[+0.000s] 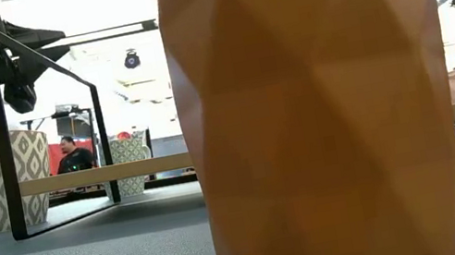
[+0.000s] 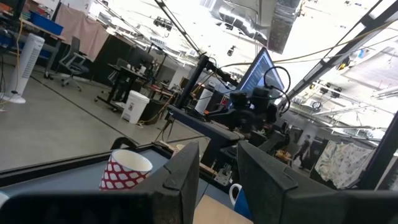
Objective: Place coffee mugs
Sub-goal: Put the orange patterned mug on the shelf
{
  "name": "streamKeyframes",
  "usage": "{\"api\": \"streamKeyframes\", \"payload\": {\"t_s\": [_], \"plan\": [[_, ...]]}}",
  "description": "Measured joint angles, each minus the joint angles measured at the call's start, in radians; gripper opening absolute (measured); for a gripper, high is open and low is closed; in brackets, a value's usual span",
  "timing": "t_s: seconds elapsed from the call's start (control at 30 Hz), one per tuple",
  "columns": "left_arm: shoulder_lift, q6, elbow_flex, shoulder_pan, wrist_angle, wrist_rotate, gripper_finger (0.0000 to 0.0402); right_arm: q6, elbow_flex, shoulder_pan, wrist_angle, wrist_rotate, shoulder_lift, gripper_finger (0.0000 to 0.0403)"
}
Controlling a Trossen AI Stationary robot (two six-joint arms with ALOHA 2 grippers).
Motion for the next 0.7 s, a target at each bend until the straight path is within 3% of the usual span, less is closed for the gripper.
{"api": "streamKeyframes", "payload": {"t_s": [0.3, 0.7], "plan": [[0.000, 0.000, 0.000, 0.000, 0.000, 0.000, 0.0093, 0.032, 0.052, -0.085, -0.139, -0.009, 0.073, 0.0148], [0.000, 0.000, 0.000, 0.000, 0.000, 0.000, 0.0093, 0.063, 0.056, -0.210, -0.130, -0.027, 0.209, 0.0139]]}}
